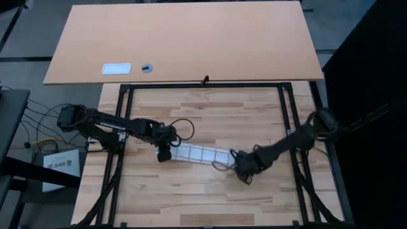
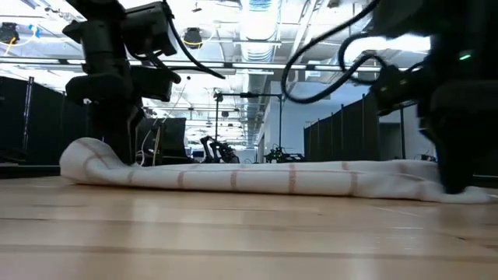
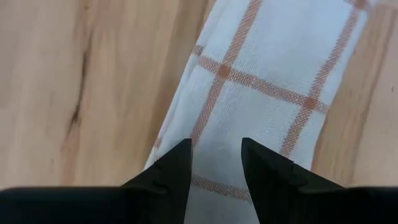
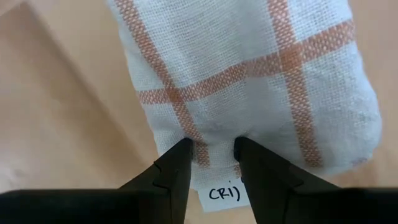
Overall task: Roll towel
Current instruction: Roll the white checkered towel, then return to Home Position
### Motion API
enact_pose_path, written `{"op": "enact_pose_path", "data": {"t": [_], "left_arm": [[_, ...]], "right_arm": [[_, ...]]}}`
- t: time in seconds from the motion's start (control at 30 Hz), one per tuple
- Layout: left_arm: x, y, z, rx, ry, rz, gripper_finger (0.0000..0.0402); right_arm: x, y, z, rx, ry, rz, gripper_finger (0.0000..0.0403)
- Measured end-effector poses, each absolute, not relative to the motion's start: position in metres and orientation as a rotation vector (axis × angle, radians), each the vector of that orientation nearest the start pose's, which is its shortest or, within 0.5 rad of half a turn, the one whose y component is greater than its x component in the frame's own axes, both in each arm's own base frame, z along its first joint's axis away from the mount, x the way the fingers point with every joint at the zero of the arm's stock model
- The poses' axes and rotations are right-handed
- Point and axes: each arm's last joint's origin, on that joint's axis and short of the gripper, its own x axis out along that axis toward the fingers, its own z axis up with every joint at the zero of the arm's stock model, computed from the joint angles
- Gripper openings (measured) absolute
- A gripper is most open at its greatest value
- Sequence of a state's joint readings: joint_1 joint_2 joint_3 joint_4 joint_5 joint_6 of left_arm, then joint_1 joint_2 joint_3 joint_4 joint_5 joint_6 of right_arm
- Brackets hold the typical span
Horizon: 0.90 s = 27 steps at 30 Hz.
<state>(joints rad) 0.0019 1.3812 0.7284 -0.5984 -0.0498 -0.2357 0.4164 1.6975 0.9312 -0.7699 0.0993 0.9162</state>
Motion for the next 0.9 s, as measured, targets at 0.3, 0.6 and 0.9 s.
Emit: {"op": "enact_pose_path", "data": {"t": [0.3, 0.6, 0.9], "left_arm": [[0.232, 0.003, 0.170, -0.135, 1.235, 0.173, 0.0124], [0.223, -0.002, 0.188, -0.130, 1.289, 0.184, 0.0124], [0.200, -0.004, 0.163, -0.125, 1.320, 0.196, 0.0124]], "right_arm": [[0.254, 0.042, 0.144, 0.311, 1.465, -0.385, 0.0122], [0.243, 0.027, 0.184, 0.355, 1.317, -0.318, 0.0122], [0.228, 0.023, 0.175, 0.380, 1.285, -0.365, 0.0122]]}}
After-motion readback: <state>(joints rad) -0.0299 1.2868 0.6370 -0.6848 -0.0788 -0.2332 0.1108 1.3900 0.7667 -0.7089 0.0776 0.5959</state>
